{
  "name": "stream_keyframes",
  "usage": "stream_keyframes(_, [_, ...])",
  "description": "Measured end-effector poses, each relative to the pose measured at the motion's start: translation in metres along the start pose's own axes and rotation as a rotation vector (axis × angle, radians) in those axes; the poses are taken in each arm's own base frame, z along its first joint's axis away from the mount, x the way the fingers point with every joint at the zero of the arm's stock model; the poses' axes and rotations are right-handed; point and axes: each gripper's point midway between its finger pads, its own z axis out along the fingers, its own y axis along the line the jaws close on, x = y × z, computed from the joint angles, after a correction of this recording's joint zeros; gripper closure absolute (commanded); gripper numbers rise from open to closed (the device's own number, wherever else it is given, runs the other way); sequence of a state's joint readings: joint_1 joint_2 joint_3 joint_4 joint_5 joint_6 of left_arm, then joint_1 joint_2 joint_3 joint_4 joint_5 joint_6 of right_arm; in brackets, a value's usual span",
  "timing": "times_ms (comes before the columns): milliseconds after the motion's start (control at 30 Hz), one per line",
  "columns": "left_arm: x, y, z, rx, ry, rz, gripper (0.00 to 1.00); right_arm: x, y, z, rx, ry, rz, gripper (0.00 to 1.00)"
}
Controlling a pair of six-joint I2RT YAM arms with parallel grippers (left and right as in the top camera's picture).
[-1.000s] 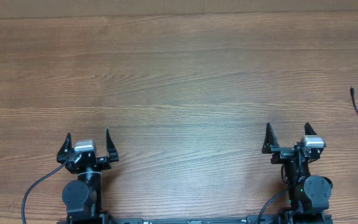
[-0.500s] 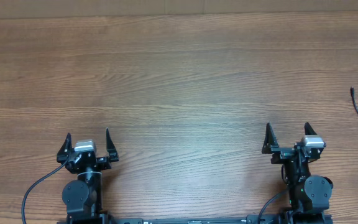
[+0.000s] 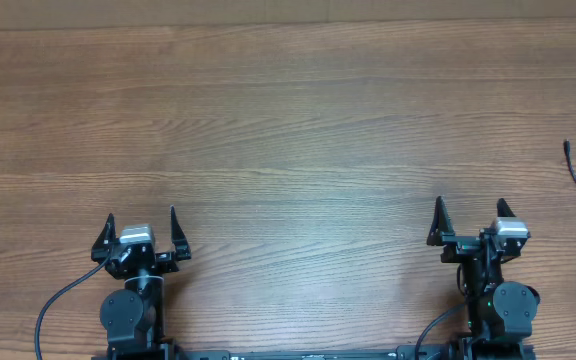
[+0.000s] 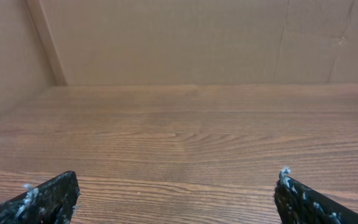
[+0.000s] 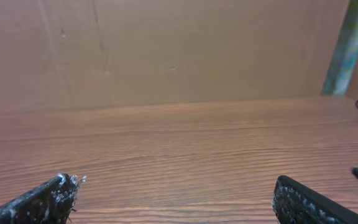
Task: Untangle cables
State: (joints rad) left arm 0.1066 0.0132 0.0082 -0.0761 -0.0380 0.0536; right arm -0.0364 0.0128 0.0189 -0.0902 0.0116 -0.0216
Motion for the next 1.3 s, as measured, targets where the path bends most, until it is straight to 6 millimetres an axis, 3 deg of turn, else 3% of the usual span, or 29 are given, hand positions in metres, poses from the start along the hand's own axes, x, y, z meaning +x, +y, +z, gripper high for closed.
stream_keyframes(200, [0.0,0.0,0.0,0.0,0.0,0.0,0.01,0.0004,0.011,-0.0002,-0.047,0.002,0.011,0.0])
stream_keyframes(1300, [0.0,0.0,0.0,0.0,0.0,0.0,0.01,0.0004,0.0122,-0.0003,-0.054,0.001,-0.043,0.0])
